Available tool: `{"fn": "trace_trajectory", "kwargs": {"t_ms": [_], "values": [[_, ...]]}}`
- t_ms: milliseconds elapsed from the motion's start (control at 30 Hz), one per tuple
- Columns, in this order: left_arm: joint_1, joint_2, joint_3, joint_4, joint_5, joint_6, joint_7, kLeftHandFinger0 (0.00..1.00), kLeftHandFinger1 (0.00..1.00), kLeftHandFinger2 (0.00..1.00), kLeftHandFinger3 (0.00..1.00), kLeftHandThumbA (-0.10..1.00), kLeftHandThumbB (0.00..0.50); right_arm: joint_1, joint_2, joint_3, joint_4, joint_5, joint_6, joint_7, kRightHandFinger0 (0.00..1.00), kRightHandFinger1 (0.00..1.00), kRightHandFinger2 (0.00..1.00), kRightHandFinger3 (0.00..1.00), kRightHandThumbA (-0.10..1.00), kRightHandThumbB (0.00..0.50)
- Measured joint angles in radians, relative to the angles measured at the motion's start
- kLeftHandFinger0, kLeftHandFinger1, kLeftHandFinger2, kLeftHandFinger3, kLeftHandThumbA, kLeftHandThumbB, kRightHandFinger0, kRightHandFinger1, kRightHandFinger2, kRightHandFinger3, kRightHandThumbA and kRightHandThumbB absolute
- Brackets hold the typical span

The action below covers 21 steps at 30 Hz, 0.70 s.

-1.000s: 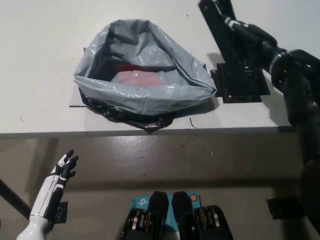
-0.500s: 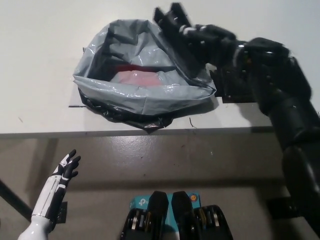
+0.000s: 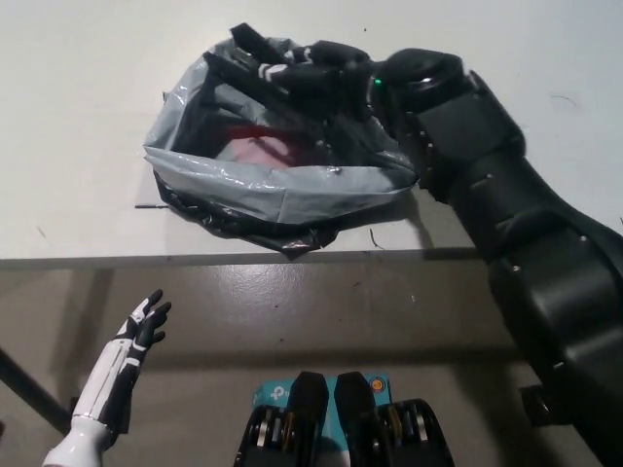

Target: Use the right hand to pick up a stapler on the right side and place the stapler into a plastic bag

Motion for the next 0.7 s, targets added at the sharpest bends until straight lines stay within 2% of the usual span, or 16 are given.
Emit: {"fn": "trace_trajectory", "kwargs": {"t_ms": [33,100,167,200,233,267,333,367,400,433,467,500,533,600,633,700], "values": [[-0.002,0.001,-0.003,0.0,0.001,-0.001,-0.003,1.0,1.0,1.0,1.0,1.0,0.0,-0.007,0.006,0.015,0.002,-0.014,-0.012,-0.002,0.0,0.21,0.52,0.61,0.33,0.242],[-0.004,0.003,-0.01,-0.001,0.005,-0.001,-0.005,1.0,1.0,1.0,1.0,1.0,0.0,-0.015,0.011,0.026,0.006,-0.027,-0.028,-0.003,0.0,0.26,0.57,0.47,0.32,0.232],[-0.005,0.004,-0.017,-0.003,0.01,-0.001,-0.006,1.0,1.0,1.0,1.0,1.0,0.01,-0.025,0.016,0.04,0.009,-0.043,-0.039,-0.008,0.0,0.28,0.56,0.31,0.35,0.223],[-0.006,0.005,-0.021,-0.003,0.014,-0.001,-0.006,1.0,1.0,1.0,1.0,1.0,0.01,-0.028,0.018,0.053,0.009,-0.055,-0.051,-0.011,0.0,0.28,0.56,0.32,0.37,0.222],[-0.007,0.006,-0.025,-0.003,0.017,-0.002,-0.006,1.0,1.0,1.0,1.0,1.0,0.0,-0.03,0.021,0.066,0.009,-0.065,-0.064,-0.014,0.06,0.38,0.64,0.38,0.4,0.254],[-0.007,0.006,-0.028,-0.003,0.019,-0.002,-0.006,1.0,1.0,1.0,1.0,1.0,0.002,-0.031,0.023,0.079,0.01,-0.076,-0.076,-0.018,0.14,0.48,0.73,0.34,0.4,0.233],[-0.009,0.008,-0.035,-0.003,0.022,-0.002,-0.007,1.0,1.0,1.0,1.0,1.0,0.0,-0.028,0.025,0.128,0.01,-0.11,-0.108,-0.039,0.27,0.48,0.58,0.33,0.41,0.225],[-0.009,0.009,-0.037,-0.003,0.023,-0.002,-0.007,1.0,1.0,1.0,1.0,1.0,0.005,-0.026,0.025,0.147,0.01,-0.123,-0.118,-0.048,0.14,0.3,0.41,0.34,0.41,0.222],[-0.009,0.009,-0.038,-0.002,0.024,-0.002,-0.007,1.0,1.0,1.0,1.0,1.0,0.006,-0.023,0.025,0.178,0.01,-0.142,-0.133,-0.062,0.06,0.21,0.34,0.37,0.4,0.233],[-0.009,0.009,-0.039,-0.002,0.024,-0.001,-0.007,1.0,1.0,1.0,1.0,1.0,0.015,-0.019,0.024,0.207,0.01,-0.161,-0.145,-0.077,0.07,0.23,0.38,0.44,0.39,0.254],[-0.009,0.009,-0.04,-0.002,0.025,-0.001,-0.007,1.0,1.0,1.0,1.0,1.0,0.024,-0.013,0.024,0.238,0.012,-0.18,-0.155,-0.095,0.21,0.37,0.47,0.51,0.42,0.267],[-0.009,0.009,-0.041,-0.002,0.026,-0.001,-0.006,1.0,1.0,1.0,1.0,1.0,0.025,-0.003,0.024,0.276,0.013,-0.205,-0.166,-0.119,0.57,0.8,0.93,0.93,0.53,0.254],[-0.009,0.009,-0.042,-0.002,0.026,0.0,-0.006,1.0,1.0,1.0,1.0,1.0,0.026,0.004,0.024,0.295,0.015,-0.218,-0.172,-0.132,0.99,1.0,1.0,1.0,0.59,0.287],[-0.009,0.009,-0.043,-0.002,0.027,0.001,-0.007,1.0,1.0,1.0,1.0,1.0,0.038,0.022,0.022,0.352,0.017,-0.253,-0.186,-0.165,1.0,1.0,1.0,1.0,0.68,0.348],[-0.01,0.009,-0.043,-0.002,0.028,0.001,-0.007,1.0,1.0,1.0,1.0,1.0,0.039,0.03,0.021,0.383,0.019,-0.276,-0.195,-0.183,1.0,1.0,1.0,1.0,0.69,0.353],[-0.012,0.009,-0.043,-0.002,0.029,0.002,-0.007,1.0,1.0,1.0,1.0,1.0,0.032,0.044,0.016,0.441,0.022,-0.316,-0.219,-0.222,1.0,1.0,1.0,1.0,0.67,0.394]]}}
